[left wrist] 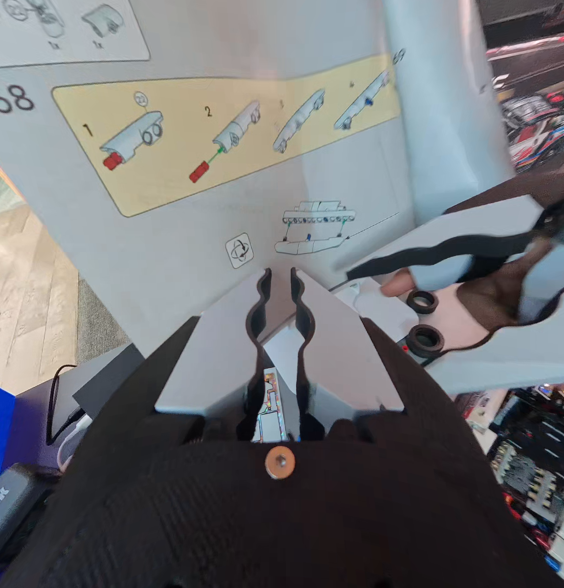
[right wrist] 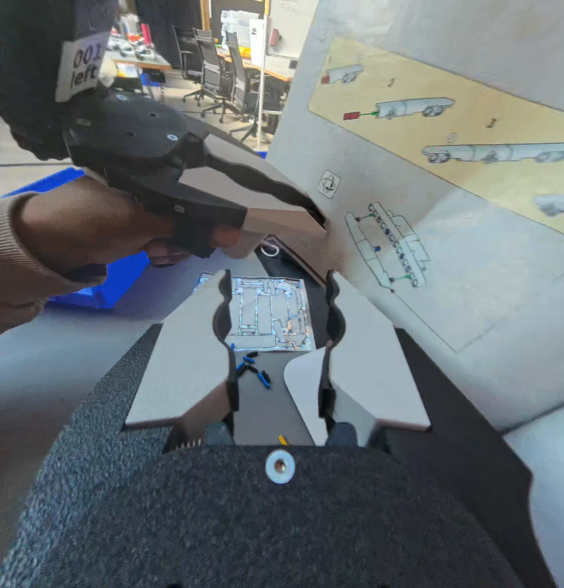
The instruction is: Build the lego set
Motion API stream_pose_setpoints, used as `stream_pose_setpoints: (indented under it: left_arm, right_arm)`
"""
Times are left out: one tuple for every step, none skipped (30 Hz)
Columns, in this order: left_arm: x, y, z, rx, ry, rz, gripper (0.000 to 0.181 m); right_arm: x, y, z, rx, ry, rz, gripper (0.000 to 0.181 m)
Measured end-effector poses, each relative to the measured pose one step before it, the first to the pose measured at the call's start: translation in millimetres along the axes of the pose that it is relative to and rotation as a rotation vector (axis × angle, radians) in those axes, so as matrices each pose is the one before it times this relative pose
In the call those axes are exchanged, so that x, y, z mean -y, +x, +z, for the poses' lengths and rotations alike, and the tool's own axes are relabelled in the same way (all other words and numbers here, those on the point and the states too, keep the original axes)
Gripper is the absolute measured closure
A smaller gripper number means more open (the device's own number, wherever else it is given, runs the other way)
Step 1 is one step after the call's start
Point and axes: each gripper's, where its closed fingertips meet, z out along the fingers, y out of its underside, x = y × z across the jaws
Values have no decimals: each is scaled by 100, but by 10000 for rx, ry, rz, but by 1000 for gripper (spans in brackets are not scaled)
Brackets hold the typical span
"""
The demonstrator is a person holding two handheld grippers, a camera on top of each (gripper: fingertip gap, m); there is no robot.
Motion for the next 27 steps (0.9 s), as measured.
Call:
stream_pose_setpoints:
  left_arm:
    - [-925,-693,929,150,-235,-15,171]
    - [-775,-704,795,211,-205,-36,171]
    - [-542,-568,651,186,-121,4,173]
    - [-335,-429,509,168,-42,33,174]
    - [-216,-300,413,138,2,39,175]
    - [-128,-172,318,90,28,-6,177]
    - [9,-122,205,92,83,-50,179]
    - [12,-124,143,94,59,-61,181]
    - [22,-113,81,78,50,-75,181]
    - [33,-34,57,21,57,-88,181]
    - [10,-20,30,-2,65,-110,181]
    - [8,-13,-6,4,84,-80,181]
    - [-1,-4,-26,8,82,-19,181]
    - [1,-31,-56,32,78,18,181]
    - [17,-147,-167,105,79,23,181]
    - [-15,-249,-307,143,64,-41,180]
    - [-42,-223,-472,92,87,-224,177]
    - [-103,-197,-621,35,136,-514,175]
    - [-231,-141,-654,-44,162,-782,173]
    - [-436,-88,-571,-138,152,-973,171]
    - [-699,107,-369,-289,80,-1060,167]
    - [-985,271,-83,-394,-61,-1049,161]
    - [-1066,326,172,-422,-117,-952,153]
    - [-829,358,361,-410,-19,-841,152]
    - [-421,371,433,-389,131,-735,150]
    - [-4,277,431,-283,235,-618,149]
    - [263,41,415,-67,247,-380,148]
  right_arm:
    - [-35,1450,-1255,-857,154,221,132]
    - [-97,1877,-1327,-1008,105,365,137]
    - [-134,2053,-1286,-991,43,361,141]
    - [-2,1895,-1123,-784,131,286,142]
    - [-83,2281,-896,-1014,36,286,147]
    - [-140,1916,-494,-779,-75,-24,146]
    - [-205,1443,-119,-556,-155,-128,139]
    - [-310,791,166,-252,-257,-91,131]
    - [-320,339,360,-82,-318,-39,122]
    - [-177,290,390,-198,-251,-101,116]
    - [55,234,387,-305,-94,-237,112]
    - [79,196,412,-402,-82,-338,109]
    - [-39,128,485,-438,-117,-348,108]
    - [-130,-45,528,-343,-121,-195,105]
    - [26,-189,406,-212,35,-75,102]
    - [-32,-179,321,-187,28,-131,100]
    - [-31,-63,222,-229,63,-127,99]
    - [35,-84,114,-148,113,-70,99]
    - [14,-50,27,-109,97,-19,100]
    - [20,-13,0,-105,82,-61,100]
    - [39,-30,-6,-84,67,-57,100]
    - [30,-50,20,-79,26,-64,101]
    - [33,-47,27,-73,-14,-67,101]
    - [47,-71,18,-68,-43,-77,101]
    - [84,-59,-7,-73,-64,-125,101]
    - [129,-46,-20,-78,-61,-200,102]
    - [201,-60,-44,-80,-33,-283,102]
